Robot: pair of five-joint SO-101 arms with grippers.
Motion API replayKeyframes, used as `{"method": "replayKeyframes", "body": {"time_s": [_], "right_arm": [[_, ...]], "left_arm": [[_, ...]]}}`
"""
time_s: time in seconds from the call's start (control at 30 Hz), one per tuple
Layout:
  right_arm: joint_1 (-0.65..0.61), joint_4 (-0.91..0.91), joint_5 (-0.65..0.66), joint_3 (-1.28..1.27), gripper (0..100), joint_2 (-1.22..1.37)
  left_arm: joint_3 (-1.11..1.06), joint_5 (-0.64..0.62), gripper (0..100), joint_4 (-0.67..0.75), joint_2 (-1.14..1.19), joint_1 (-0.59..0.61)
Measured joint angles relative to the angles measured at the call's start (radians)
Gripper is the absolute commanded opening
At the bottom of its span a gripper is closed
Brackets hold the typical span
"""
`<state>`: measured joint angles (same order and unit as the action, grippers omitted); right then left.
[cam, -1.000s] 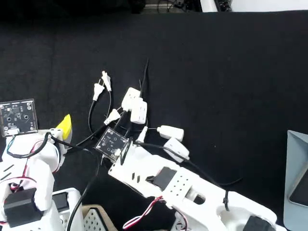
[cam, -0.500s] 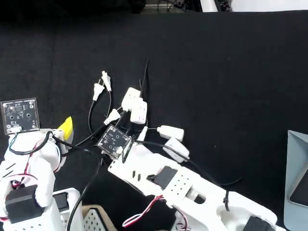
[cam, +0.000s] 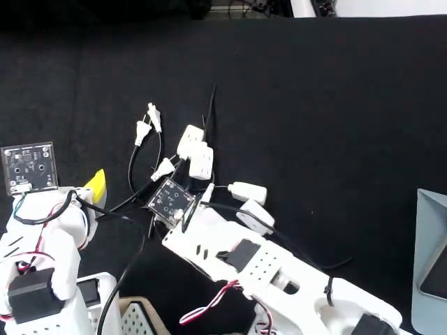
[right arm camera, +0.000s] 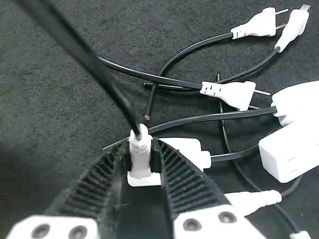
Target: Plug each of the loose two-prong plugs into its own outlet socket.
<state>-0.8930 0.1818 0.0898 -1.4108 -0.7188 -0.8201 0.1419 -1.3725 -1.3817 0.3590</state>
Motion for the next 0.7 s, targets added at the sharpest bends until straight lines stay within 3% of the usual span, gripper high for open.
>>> {"method": "replayKeyframes", "body": {"time_s": [0.23, 0.7], "right_arm": [[0.000, 0.003, 0.000, 0.005, 1.2, 0.032], [0.003, 0.213, 0.000, 0.127, 1.2, 0.127]], "left_arm": [[0.000, 0.000, 27, 0.000, 0.000, 0.000], [0.000, 0.000, 27, -0.028, 0.000, 0.000]]}}
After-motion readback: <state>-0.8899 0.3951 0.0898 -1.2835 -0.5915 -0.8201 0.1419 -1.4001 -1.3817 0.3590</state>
